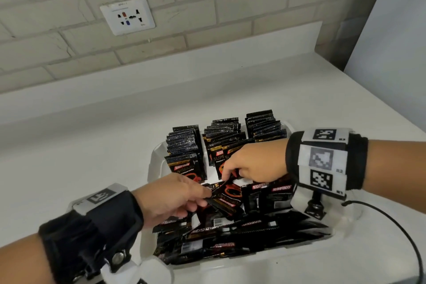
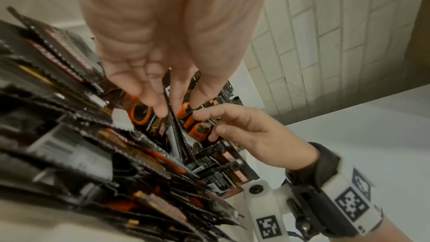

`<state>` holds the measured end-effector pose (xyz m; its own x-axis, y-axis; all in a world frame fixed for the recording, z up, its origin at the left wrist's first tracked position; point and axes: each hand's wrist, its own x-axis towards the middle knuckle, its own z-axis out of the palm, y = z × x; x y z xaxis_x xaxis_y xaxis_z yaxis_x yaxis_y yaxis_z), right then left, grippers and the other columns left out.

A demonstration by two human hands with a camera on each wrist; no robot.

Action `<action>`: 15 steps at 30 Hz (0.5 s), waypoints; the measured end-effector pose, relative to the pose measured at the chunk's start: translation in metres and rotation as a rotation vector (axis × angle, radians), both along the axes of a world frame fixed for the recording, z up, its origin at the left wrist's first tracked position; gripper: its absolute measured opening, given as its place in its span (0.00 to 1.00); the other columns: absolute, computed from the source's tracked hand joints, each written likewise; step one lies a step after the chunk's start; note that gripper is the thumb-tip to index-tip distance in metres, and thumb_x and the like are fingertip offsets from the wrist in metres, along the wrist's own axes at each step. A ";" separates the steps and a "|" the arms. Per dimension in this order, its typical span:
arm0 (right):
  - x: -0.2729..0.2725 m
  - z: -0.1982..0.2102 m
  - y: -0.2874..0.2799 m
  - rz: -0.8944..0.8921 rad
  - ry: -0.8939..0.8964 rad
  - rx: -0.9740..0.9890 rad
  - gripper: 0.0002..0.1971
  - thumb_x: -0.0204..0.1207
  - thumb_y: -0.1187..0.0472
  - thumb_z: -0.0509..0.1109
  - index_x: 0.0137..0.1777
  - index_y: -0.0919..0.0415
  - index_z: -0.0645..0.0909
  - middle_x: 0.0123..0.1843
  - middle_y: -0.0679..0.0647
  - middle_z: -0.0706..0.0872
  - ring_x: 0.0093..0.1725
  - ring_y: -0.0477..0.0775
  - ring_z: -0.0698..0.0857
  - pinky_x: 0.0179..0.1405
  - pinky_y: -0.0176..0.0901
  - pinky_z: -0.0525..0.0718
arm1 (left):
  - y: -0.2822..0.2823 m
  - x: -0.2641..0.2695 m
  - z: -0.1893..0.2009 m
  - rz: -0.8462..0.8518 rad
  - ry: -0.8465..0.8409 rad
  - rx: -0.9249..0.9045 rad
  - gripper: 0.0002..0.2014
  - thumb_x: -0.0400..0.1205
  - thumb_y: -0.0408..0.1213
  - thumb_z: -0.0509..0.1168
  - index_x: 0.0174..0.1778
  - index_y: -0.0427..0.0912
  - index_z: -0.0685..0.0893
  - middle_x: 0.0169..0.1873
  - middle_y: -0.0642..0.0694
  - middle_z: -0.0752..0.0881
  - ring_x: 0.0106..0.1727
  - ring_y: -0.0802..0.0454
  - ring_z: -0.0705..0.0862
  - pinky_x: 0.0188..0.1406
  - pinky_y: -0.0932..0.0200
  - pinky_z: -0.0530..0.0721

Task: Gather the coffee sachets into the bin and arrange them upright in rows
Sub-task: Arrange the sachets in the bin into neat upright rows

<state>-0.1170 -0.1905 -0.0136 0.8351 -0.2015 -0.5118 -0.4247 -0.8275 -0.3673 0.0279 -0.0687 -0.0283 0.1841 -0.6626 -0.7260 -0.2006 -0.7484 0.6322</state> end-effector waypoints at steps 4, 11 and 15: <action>-0.007 0.003 0.000 -0.029 0.007 0.018 0.22 0.84 0.70 0.51 0.72 0.52 0.73 0.59 0.46 0.80 0.47 0.23 0.76 0.42 0.15 0.72 | 0.005 -0.001 0.002 0.011 0.062 -0.006 0.08 0.80 0.32 0.66 0.50 0.35 0.87 0.35 0.47 0.85 0.29 0.59 0.75 0.28 0.69 0.72; -0.043 0.011 0.002 -0.067 -0.010 0.138 0.21 0.83 0.47 0.53 0.70 0.51 0.75 0.64 0.42 0.81 0.59 0.39 0.79 0.65 0.34 0.73 | 0.012 0.001 0.002 0.063 0.099 -0.074 0.07 0.78 0.32 0.68 0.46 0.34 0.89 0.33 0.46 0.88 0.29 0.58 0.77 0.25 0.71 0.76; -0.065 0.006 0.002 -0.153 0.040 0.242 0.27 0.75 0.50 0.70 0.73 0.41 0.67 0.67 0.40 0.76 0.60 0.40 0.78 0.61 0.33 0.77 | 0.014 -0.001 -0.005 0.054 -0.051 -0.132 0.05 0.75 0.36 0.71 0.36 0.42 0.91 0.29 0.50 0.89 0.29 0.61 0.80 0.30 0.68 0.79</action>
<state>-0.1822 -0.1884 -0.0076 0.7827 -0.1915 -0.5923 -0.5560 -0.6427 -0.5270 0.0272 -0.0551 -0.0333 0.2566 -0.7396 -0.6222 -0.1965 -0.6702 0.7157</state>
